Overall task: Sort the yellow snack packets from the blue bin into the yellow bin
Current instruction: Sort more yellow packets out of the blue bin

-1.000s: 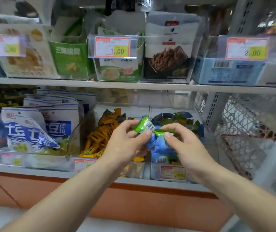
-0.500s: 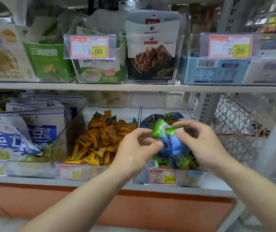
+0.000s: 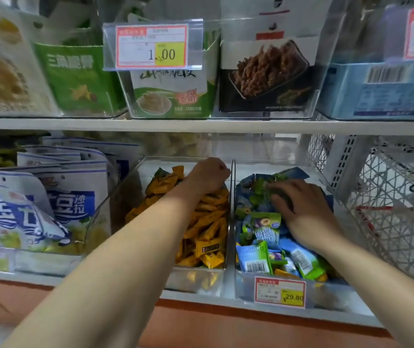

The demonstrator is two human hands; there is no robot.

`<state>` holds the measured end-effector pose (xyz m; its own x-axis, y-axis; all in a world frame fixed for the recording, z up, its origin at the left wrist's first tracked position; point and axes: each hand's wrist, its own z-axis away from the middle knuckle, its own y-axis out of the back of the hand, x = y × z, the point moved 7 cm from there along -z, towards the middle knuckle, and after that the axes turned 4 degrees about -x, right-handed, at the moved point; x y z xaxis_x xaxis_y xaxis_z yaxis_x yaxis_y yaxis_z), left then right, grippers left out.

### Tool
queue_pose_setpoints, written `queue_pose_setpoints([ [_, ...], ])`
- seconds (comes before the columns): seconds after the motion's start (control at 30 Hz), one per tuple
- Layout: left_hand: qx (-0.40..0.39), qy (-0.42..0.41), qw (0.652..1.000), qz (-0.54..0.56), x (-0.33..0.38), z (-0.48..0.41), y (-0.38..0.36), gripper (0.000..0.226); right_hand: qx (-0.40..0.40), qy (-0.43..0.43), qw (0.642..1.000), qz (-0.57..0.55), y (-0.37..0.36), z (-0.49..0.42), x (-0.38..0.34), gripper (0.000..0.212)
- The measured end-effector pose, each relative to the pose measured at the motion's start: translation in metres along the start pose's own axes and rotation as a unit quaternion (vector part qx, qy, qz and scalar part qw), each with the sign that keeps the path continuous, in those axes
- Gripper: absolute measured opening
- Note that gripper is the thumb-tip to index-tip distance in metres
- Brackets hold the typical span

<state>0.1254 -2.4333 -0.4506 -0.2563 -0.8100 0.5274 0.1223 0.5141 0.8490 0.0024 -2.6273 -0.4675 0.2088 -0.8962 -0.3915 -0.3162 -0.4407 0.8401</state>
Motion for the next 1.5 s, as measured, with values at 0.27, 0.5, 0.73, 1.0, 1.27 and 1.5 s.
queue_pose_setpoints([
  [0.27,-0.109,0.035,0.984,-0.137,-0.031,-0.021,-0.038,0.052,0.007,-0.003,1.000,-0.011,-0.005,0.005,0.004,0.037],
  [0.5,-0.034,-0.057,0.997,-0.028,-0.036,0.003,-0.016,0.047,0.008,-0.006,1.000,-0.022,-0.004,0.005,0.004,0.036],
  [0.73,0.113,-0.053,0.966,0.228,-0.037,0.034,0.044,0.029,-0.028,-0.019,0.999,-0.027,0.009,-0.002,-0.005,0.034],
  [1.0,0.114,0.055,0.858,0.497,-0.058,0.090,0.055,0.039,0.043,0.012,0.999,0.014,0.047,0.001,-0.079,0.029],
  [1.27,0.021,0.017,0.786,0.617,-0.018,0.171,0.044,0.032,-0.145,-0.042,0.931,-0.332,0.002,0.038,-0.146,0.048],
  [1.5,0.000,-0.011,0.839,0.545,0.012,0.216,0.028,0.030,-0.100,-0.123,0.833,-0.530,-0.001,0.079,-0.146,0.031],
])
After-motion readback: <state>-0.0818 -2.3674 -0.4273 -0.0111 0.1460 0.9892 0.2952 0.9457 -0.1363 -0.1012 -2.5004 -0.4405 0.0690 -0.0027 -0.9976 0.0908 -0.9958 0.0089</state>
